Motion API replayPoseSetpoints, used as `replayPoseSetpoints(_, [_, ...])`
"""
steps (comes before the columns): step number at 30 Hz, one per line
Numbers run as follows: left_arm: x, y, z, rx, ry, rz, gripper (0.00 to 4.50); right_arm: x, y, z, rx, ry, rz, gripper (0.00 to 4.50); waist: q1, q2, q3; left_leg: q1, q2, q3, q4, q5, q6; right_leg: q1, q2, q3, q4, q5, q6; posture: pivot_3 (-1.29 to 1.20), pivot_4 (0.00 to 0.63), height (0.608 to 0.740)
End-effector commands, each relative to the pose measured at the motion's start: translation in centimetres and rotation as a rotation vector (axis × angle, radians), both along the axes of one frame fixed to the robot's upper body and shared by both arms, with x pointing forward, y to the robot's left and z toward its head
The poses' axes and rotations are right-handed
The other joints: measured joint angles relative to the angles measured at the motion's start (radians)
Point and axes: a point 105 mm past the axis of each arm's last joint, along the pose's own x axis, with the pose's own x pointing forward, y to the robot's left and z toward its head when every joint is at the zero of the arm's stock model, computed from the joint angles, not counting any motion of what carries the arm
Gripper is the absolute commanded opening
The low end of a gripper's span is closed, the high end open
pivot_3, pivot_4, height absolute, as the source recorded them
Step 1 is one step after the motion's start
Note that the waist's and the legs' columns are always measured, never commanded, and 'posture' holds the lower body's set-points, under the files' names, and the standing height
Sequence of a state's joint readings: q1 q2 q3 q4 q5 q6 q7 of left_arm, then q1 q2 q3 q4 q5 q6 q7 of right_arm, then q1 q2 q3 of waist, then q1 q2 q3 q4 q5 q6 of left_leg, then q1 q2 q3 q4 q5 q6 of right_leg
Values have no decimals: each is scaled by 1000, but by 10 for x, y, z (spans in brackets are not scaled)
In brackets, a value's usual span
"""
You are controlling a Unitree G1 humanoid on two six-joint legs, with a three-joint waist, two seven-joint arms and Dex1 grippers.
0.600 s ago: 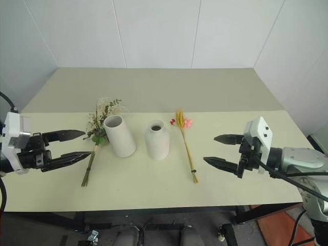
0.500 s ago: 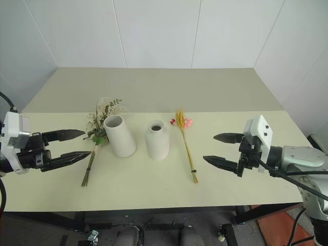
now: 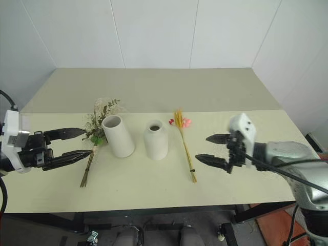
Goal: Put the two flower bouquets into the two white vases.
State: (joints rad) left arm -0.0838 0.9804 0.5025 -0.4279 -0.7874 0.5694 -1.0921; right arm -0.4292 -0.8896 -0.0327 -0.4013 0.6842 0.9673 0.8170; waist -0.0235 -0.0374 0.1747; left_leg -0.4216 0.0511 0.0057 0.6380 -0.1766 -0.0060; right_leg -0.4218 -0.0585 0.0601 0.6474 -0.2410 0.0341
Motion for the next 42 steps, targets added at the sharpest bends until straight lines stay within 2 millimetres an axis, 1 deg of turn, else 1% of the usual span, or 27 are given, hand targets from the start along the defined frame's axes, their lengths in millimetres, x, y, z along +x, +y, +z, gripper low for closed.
replayPoseSetpoints(1, [0, -4, 7, -3, -34, -29, 3432, 19, 8, -11, -40, 89, -127, 4500, 2, 0, 0, -1, 0, 0, 0, 0, 0, -1, 0, 0, 0, 0, 0, 0, 150, 740])
replayPoseSetpoints(4, [2, -5, 8, -9, -37, -39, 3432, 42, 20, -23, -59, 163, -243, 4500, -2, -1, 0, -3, 0, 0, 0, 0, 0, -2, 0, 0, 0, 3, -4, 0, 150, 740])
replayPoseSetpoints(7, [1, -7, 9, -14, -39, -50, 3432, 60, 24, -37, -109, 184, -341, 4500, 3, -1, 0, -3, 0, 0, 0, 0, 0, -2, 0, 0, 0, 3, -5, 0, 150, 740])
replayPoseSetpoints(11, [0, -7, 10, -14, -34, -59, 3432, 71, 31, -49, -151, 161, -374, 4500, 6, -1, 0, -4, -1, 0, 0, 0, 0, -2, 0, 0, -1, 3, -5, 0, 150, 740])
replayPoseSetpoints(14, [-1, -6, 9, -12, -31, -59, 3462, 78, 30, -55, -196, 108, -405, 3905, 4, -1, 0, -4, -1, 0, 0, 0, 0, -2, 0, 0, 0, 3, -5, 0, 150, 740])
replayPoseSetpoints(15, [-1, -6, 9, -12, -31, -59, 3462, 80, 29, -55, -194, 90, -412, 3619, 3, -1, 0, -3, -1, 0, 0, 0, 0, -2, 0, 0, 0, 3, -5, 0, 150, 740])
replayPoseSetpoints(21, [-1, -5, 9, -10, -30, -53, 3462, 83, 24, -47, -160, 42, -445, 1636, 2, -1, 0, -3, 0, 0, 0, 0, 0, -2, 0, 0, 0, 3, -4, 0, 150, 740])
replayPoseSetpoints(26, [0, -5, 9, -11, -31, -55, 3462, 85, 20, -41, -116, 51, -484, 28, 1, -1, 0, -3, 0, 0, 0, 0, 0, -2, 0, 0, 0, 3, -4, 0, 150, 740])
replayPoseSetpoints(27, [0, -5, 9, -11, -31, -55, 3462, 89, 18, -37, -88, 46, -513, 28, 1, -1, 0, -3, 0, 0, 0, 0, 0, -2, 0, 0, 0, 3, -4, 0, 150, 740])
replayPoseSetpoints(29, [0, -5, 9, -11, -31, -59, 3462, 106, 6, -7, 72, -23, -636, 28, -2, -1, 0, -3, 0, 0, -1, 0, 0, -2, 0, 0, 0, 3, -4, 0, 150, 740])
replayPoseSetpoints(30, [0, -5, 9, -11, -31, -59, 3462, 111, 2, 3, 127, -48, -675, 28, -3, -1, 0, -3, 0, 0, -1, 0, 0, -2, 0, 0, 0, 3, -4, 0, 150, 740])
replayPoseSetpoints(31, [0, -5, 9, -11, -29, -61, 3462, 117, -2, 23, 221, -107, -718, 28, -4, 0, 0, -3, 0, 0, -1, 0, 0, -3, 0, 0, 0, 3, -4, 0, 150, 740])
replayPoseSetpoints(33, [1, -5, 9, -11, -27, -64, 3462, 123, -4, 64, 417, -231, -755, 28, -8, 0, 0, -3, 0, 0, -1, 0, 0, -3, 0, 0, 0, 4, -4, 0, 150, 740])
replayPoseSetpoints(35, [1, -5, 9, -11, -26, -66, 3462, 122, -2, 96, 561, -336, -751, 28, -14, 0, 0, -3, 0, 0, -2, 0, 0, -3, 0, 0, 0, 4, -4, 0, 150, 740])
replayPoseSetpoints(37, [2, -5, 9, -11, -25, -68, 3462, 118, 11, 124, 705, -362, -677, 28, -19, 0, 0, -3, 0, 0, -3, 0, 0, -3, 1, 0, 0, 3, -4, 0, 150, 740])
replayPoseSetpoints(39, [3, -5, 9, -9, -23, -71, 3462, 110, 30, 152, 813, -385, -579, 28, -21, 0, 0, -3, 0, 0, -4, 0, 0, -3, 1, 0, 0, 4, -4, 0, 150, 740])
replayPoseSetpoints(40, [3, -5, 9, -8, -23, -72, 3462, 107, 38, 162, 846, -390, -538, 28, -25, 0, 0, -3, 0, 0, -4, 0, 0, -3, 1, 0, 0, 4, -4, 0, 150, 740])
replayPoseSetpoints(42, [4, -5, 9, -7, -24, -72, 3462, 103, 51, 171, 873, -392, -493, 28, -28, 0, 0, -3, 0, 0, -4, 0, 0, -3, 1, 0, 0, 4, -5, 0, 150, 740])
